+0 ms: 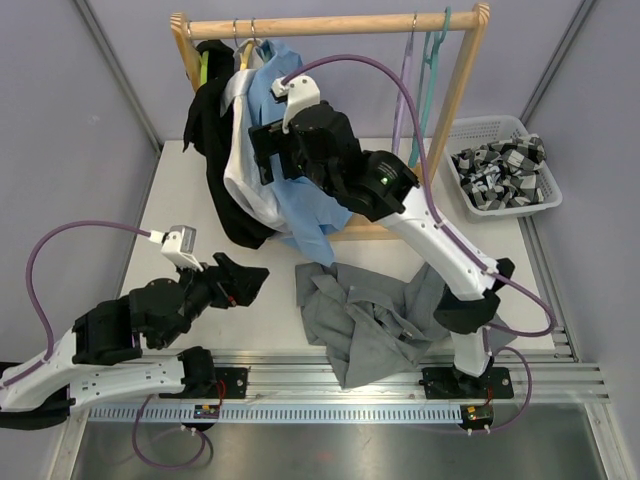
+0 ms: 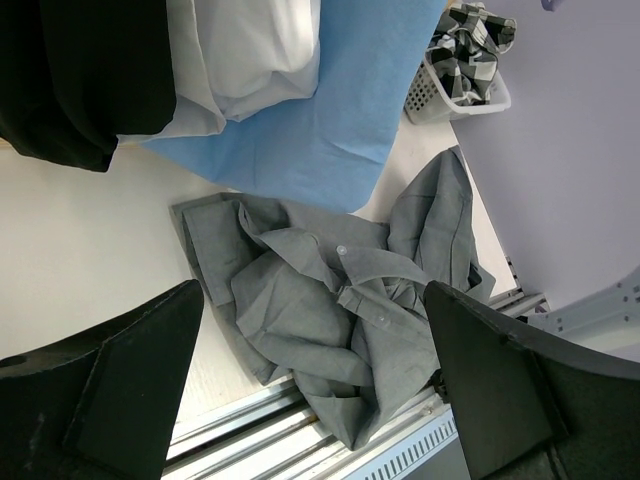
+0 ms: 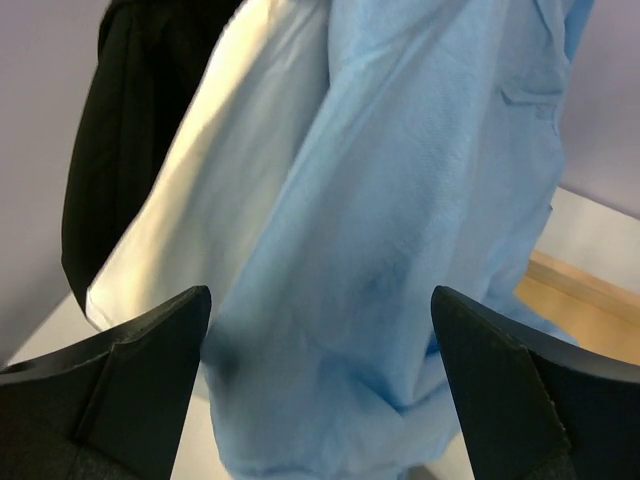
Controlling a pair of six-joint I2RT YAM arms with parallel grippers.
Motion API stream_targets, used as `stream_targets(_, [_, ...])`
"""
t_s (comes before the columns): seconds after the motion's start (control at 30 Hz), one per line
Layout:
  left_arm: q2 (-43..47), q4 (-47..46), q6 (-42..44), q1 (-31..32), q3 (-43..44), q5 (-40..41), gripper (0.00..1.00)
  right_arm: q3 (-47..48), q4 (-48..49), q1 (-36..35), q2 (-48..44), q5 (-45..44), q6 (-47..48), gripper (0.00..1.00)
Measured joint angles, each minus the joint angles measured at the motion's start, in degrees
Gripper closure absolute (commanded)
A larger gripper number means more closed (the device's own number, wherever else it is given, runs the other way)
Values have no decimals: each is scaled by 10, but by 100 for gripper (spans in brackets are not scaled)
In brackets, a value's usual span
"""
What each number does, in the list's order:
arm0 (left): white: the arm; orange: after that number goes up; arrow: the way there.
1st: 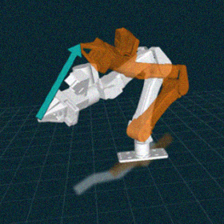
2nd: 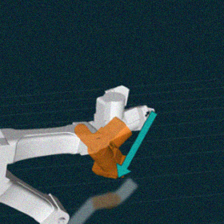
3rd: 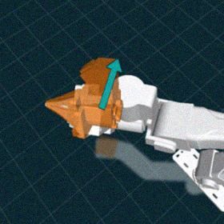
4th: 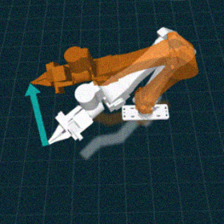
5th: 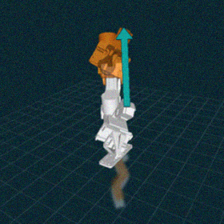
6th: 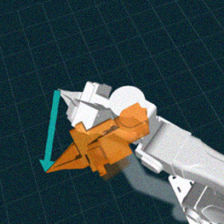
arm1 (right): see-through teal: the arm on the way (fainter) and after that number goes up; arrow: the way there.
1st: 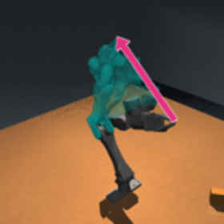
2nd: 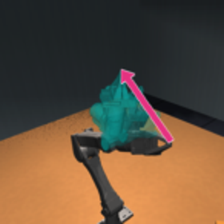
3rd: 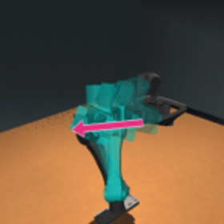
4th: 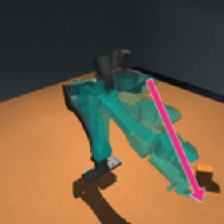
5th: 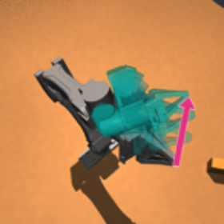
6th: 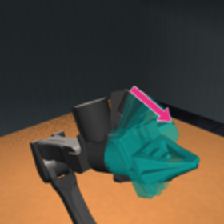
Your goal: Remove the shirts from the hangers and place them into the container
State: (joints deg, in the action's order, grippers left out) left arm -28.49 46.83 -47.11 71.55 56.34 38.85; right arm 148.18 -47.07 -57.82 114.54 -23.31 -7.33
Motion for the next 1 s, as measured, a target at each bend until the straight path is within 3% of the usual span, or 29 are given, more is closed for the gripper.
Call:
stream_targets(0.13, [0, 1, -2, 0, -2, 0, 5, -114, -1, -7, -90, 2, -4, 1])
stream_targets(0.27, [0, 1, -3, 0, -2, 0, 4, -291, 4, -50, -227, -21, -26, 1])
stream_targets(0.47, [0, 2, -3, 0, -2, 1, 4, -556, -51, -92, -411, -80, -137, 1])
stream_targets(0.67, [-2, 3, -3, 0, -2, 1, 4, -794, -109, -82, -468, -116, -295, 0])
stream_targets(1.0, [-12, 3, -3, 0, -1, -1, 5, -1037, 1, -45, -495, -33, -433, 0])
